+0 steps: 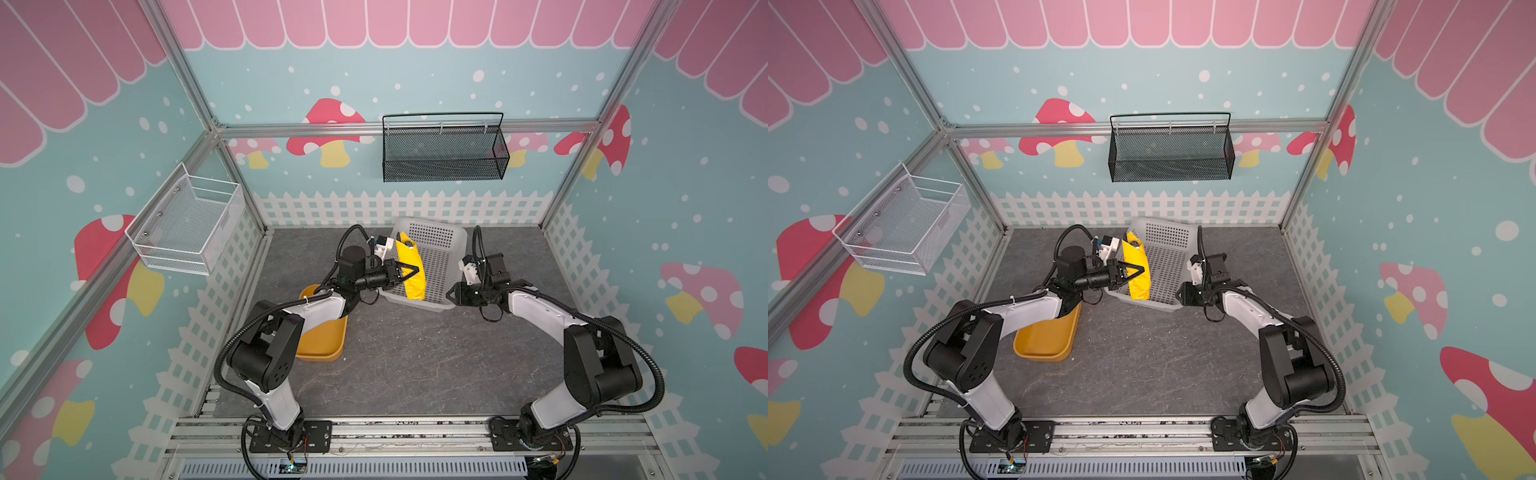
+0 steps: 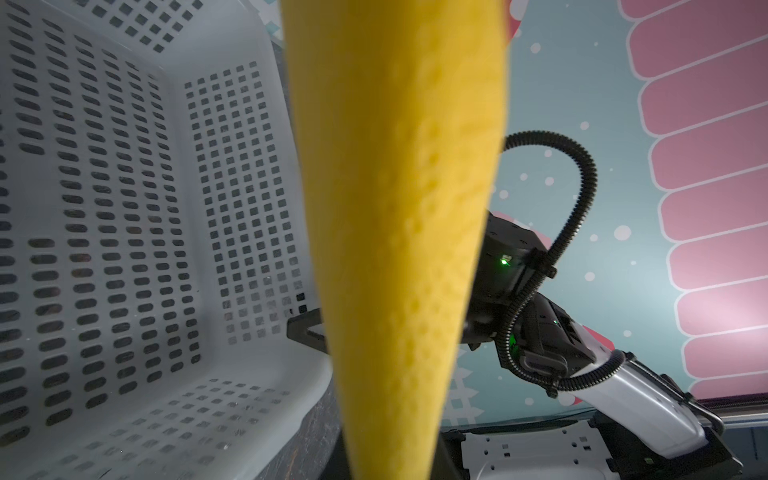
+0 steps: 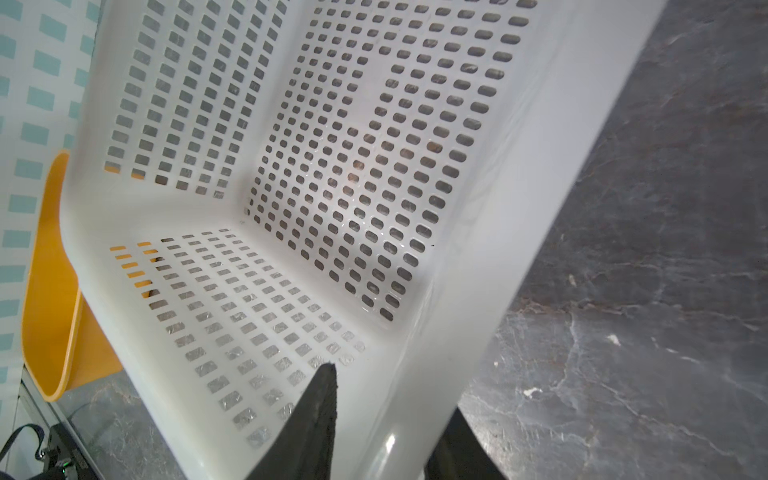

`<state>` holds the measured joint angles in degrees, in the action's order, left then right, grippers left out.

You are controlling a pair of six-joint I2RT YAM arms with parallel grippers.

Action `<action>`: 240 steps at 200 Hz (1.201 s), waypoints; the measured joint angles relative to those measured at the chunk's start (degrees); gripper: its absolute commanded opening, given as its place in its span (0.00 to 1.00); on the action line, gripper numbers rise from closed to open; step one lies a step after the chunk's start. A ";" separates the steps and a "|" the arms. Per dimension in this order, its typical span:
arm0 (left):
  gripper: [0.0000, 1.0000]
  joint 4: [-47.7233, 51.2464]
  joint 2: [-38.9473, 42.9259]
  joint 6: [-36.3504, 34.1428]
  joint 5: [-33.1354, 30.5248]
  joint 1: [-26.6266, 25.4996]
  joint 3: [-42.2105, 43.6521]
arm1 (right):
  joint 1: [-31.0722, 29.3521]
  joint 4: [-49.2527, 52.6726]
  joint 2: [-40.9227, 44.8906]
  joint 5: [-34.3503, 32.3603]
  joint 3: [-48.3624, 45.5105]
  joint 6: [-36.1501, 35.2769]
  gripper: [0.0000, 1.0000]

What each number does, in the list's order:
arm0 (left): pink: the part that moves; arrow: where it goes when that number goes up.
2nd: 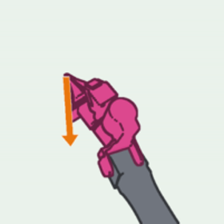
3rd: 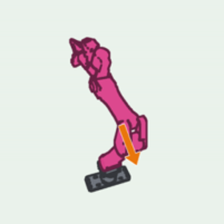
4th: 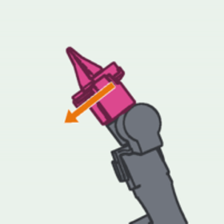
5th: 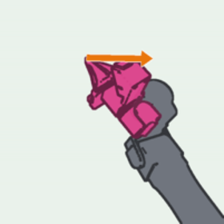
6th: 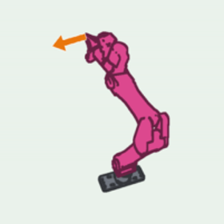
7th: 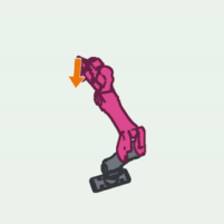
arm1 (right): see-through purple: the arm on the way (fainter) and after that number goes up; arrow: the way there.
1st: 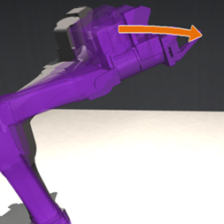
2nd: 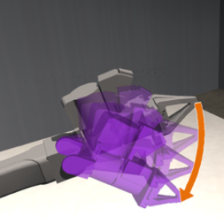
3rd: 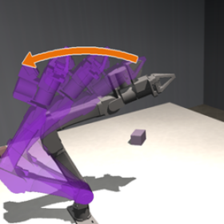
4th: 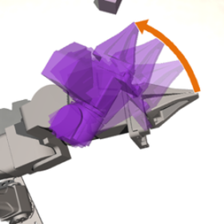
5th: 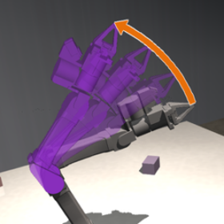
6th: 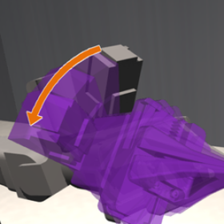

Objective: Place the utensils on the paper napkin and roll it up
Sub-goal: 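Carry the napkin bundle with the left gripper over the white basket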

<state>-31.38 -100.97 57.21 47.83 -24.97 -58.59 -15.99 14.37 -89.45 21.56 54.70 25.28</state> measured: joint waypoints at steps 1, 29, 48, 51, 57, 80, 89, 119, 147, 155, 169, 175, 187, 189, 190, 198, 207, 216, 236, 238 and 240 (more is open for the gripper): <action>0.00 0.33 -0.11 -0.15 0.02 0.00 -0.15 | -0.02 0.00 0.07 0.04 -0.09 -0.02 0.34; 0.00 7.43 -2.12 -3.76 -0.02 -0.09 -3.37 | -1.31 -0.83 2.75 1.57 -3.23 -0.83 0.33; 0.01 12.46 -3.87 -6.21 0.00 -0.37 -6.34 | -1.75 -0.87 4.07 2.73 -4.81 -1.57 0.34; 0.01 13.09 -4.13 -6.51 -0.02 -0.46 -6.78 | -1.77 -0.85 4.20 2.95 -5.03 -1.70 0.35; 0.01 14.51 -4.81 -7.13 -0.02 -0.63 -7.80 | -1.81 -0.81 4.37 3.26 -5.33 -1.92 0.37; 0.01 17.97 -7.61 -8.68 -0.02 -1.46 -10.80 | -2.03 -0.57 4.46 3.78 -5.79 -2.60 0.42; 0.01 19.02 -8.48 -9.07 -0.04 -1.81 -11.37 | -2.03 -0.48 4.46 3.91 -5.79 -2.67 0.43; 0.01 22.14 -11.17 -9.94 -0.09 -2.67 -13.11 | -2.03 -0.22 4.46 3.89 -5.79 -2.32 0.52; 0.01 25.35 -12.74 -11.26 -0.72 -2.91 -15.17 | -2.03 -0.20 4.94 2.82 -5.77 -1.75 0.56; 0.01 26.40 -13.14 -11.69 -0.92 -2.91 -15.98 | -2.03 -0.22 5.29 2.43 -5.77 -1.66 0.57; 0.01 27.56 -14.08 -12.52 -1.33 -2.93 -17.59 | -2.03 -0.28 6.01 1.79 -5.77 -1.42 0.57; 0.01 27.91 -14.53 -12.72 -1.51 -2.93 -18.25 | -2.03 -0.28 6.29 1.55 -5.77 -1.27 0.58; 0.01 28.50 -15.61 -12.94 -1.68 -2.93 -19.37 | -2.03 -0.31 6.84 1.05 -5.77 -1.05 0.58; 0.01 28.61 -15.82 -12.94 -1.70 -2.93 -19.54 | -2.03 -0.33 6.88 0.98 -5.77 -1.05 0.58; 0.01 28.65 -15.96 -12.94 -1.73 -2.95 -19.65 | -2.03 -0.33 6.93 0.94 -5.77 -1.05 0.58; 0.01 29.00 -16.83 -12.96 -1.77 -2.99 -20.28 | -2.03 -0.46 7.17 0.57 -5.77 -0.87 0.59; 0.01 29.27 -17.86 -12.96 -1.77 -3.04 -20.87 | -2.03 -0.59 7.43 0.15 -5.77 -0.61 0.59; 0.01 29.51 -18.91 -12.96 -1.77 -3.15 -21.46 | -2.03 -0.79 7.69 -0.20 -5.77 -0.35 0.60; 0.01 29.88 -21.27 -12.90 -1.77 -3.45 -22.60 | -2.03 -1.36 8.31 -0.59 -5.79 0.24 0.60; 0.02 29.88 -21.49 -12.90 -1.77 -3.48 -22.64 | -2.03 -1.42 8.37 -0.59 -5.79 0.28 0.60; 0.01 29.94 -21.66 -12.90 -1.77 -3.50 -22.73 | -2.03 -1.51 8.46 -0.61 -5.79 0.31 0.60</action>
<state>-1.43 -122.63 44.31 46.06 -28.47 -81.32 -18.02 12.86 -80.99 20.95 48.90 25.58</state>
